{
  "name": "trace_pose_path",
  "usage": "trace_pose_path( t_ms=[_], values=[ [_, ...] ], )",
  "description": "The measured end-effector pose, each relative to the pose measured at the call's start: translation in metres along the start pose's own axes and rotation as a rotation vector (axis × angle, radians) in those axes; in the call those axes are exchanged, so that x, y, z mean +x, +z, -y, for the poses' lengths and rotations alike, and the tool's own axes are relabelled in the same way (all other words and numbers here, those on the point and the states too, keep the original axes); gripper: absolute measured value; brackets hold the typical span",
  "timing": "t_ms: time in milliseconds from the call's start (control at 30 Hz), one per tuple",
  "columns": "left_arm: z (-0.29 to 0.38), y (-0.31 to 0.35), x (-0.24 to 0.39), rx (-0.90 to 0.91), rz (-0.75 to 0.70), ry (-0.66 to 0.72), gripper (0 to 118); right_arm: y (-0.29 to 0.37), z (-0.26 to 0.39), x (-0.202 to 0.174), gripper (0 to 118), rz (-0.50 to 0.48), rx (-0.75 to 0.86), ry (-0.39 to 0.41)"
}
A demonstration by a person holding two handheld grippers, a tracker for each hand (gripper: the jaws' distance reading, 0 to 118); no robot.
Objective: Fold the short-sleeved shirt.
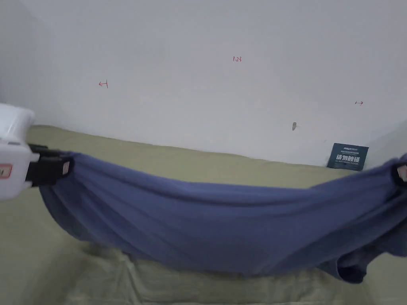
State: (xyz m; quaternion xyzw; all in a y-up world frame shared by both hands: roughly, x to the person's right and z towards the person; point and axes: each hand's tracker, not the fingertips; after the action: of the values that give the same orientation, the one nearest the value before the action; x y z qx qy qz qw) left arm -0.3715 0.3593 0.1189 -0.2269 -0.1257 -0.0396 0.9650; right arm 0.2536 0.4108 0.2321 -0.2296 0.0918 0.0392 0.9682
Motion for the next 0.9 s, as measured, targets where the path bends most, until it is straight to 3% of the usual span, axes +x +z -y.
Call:
trace_pose_path(
  t_ms=[400, 733, 767, 833, 867, 900],
  values=[
    [0.154, 0.069, 0.006, -0.09, 0.014, 0.1, 12, 0.06, 0.159, -0.053, 0, -0.065, -0.158, -0.077],
    [0.264, 0.065, 0.02, -0.267, 0.005, 0.163, 13, 0.052, 0.268, -0.06, 2, -0.028, -0.339, -0.274],
    [0.27, 0.064, 0.021, -0.278, 0.01, 0.166, 16, 0.052, 0.274, -0.062, 8, -0.025, -0.348, -0.272],
    [0.28, 0.064, 0.021, -0.299, 0.002, 0.163, 68, 0.052, 0.283, -0.065, 70, 0.0, -0.375, -0.258],
    [0.283, 0.067, 0.021, -0.314, -0.024, 0.164, 84, 0.053, 0.285, -0.067, 89, 0.055, -0.387, -0.247],
    [0.286, 0.069, 0.019, -0.316, -0.037, 0.175, 90, 0.053, 0.287, -0.066, 95, 0.088, -0.394, -0.239]
  ],
)
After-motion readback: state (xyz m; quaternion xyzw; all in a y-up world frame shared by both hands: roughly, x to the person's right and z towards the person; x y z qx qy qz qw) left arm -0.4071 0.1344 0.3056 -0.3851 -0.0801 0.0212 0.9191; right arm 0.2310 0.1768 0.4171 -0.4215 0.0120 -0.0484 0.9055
